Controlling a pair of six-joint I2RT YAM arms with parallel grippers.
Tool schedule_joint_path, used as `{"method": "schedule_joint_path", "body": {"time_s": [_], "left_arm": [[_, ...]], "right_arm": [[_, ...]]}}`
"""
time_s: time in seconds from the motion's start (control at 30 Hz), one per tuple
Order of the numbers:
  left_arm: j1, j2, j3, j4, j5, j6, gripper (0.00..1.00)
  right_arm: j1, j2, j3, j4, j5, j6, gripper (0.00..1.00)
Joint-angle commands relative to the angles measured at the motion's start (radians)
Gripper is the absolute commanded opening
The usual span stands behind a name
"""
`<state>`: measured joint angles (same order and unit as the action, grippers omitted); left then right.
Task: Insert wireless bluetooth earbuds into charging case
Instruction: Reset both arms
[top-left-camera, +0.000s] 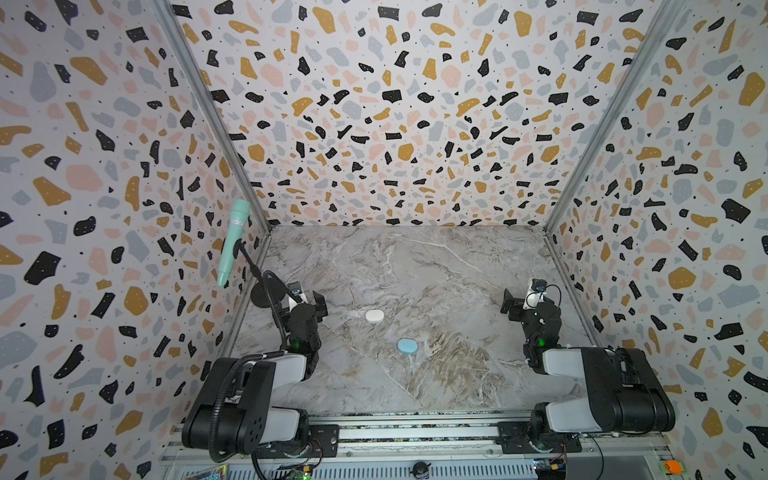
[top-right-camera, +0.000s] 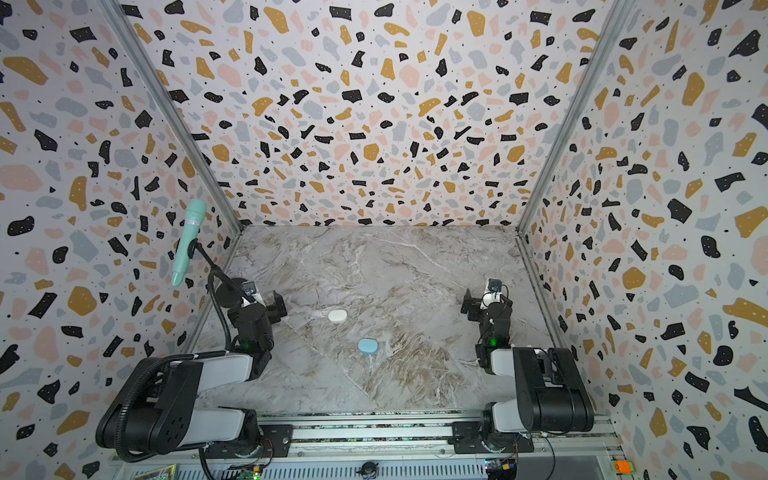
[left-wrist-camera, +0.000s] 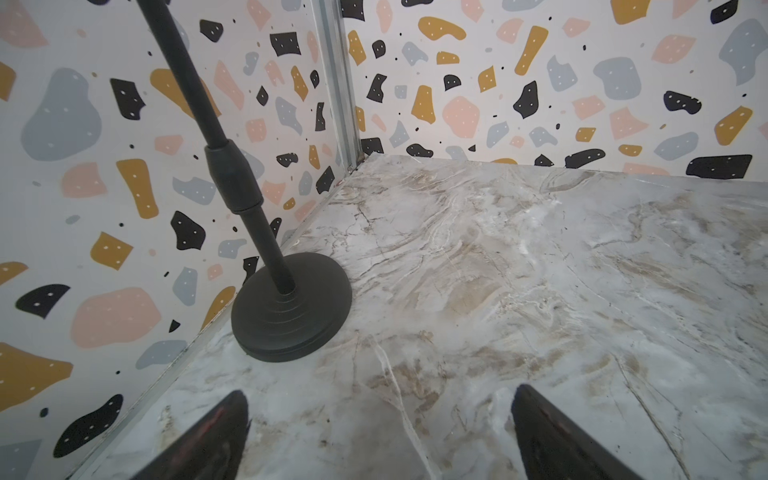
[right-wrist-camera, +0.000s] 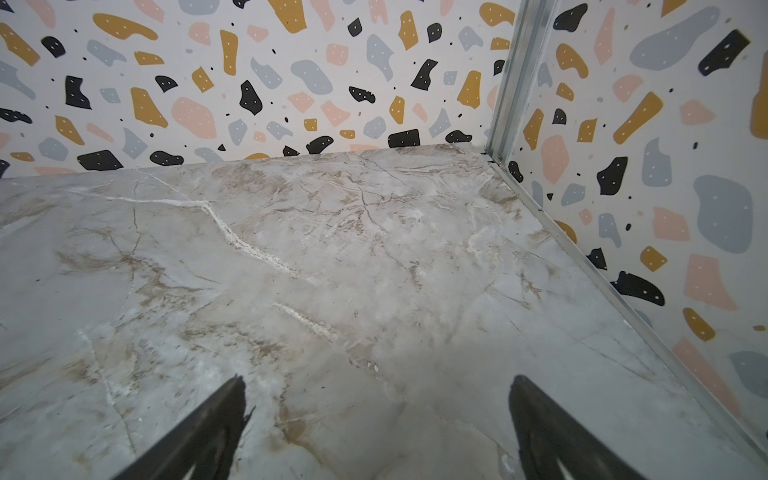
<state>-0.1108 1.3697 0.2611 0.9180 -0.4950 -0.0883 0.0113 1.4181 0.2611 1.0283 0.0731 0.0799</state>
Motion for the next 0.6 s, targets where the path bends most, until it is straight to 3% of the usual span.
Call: {"method": "schedule_joint_path", "body": {"time_s": [0.0,0.07,0.17,0.57], "left_arm": [[0.011,0.000,-0.002,0.095,0.030,0.014,1.00],[0.013,-0.002,-0.005,0.099,0.032,0.012,1.00],[0.013,-0.005,-0.011,0.108,0.031,0.014,1.00],[0.013,0.011,0.000,0.100,0.046,0.026,1.00]], "right_arm": [[0.045,0.032,-0.013,0.104,-0.005,-0.062,0.99],[0.103,0.095,-0.084,0.334,0.064,-0.112,0.99],[0.078,0.077,-0.061,0.234,0.093,-0.060,0.99],[0.069,0.068,-0.064,0.231,0.074,-0.059,0.99]]}}
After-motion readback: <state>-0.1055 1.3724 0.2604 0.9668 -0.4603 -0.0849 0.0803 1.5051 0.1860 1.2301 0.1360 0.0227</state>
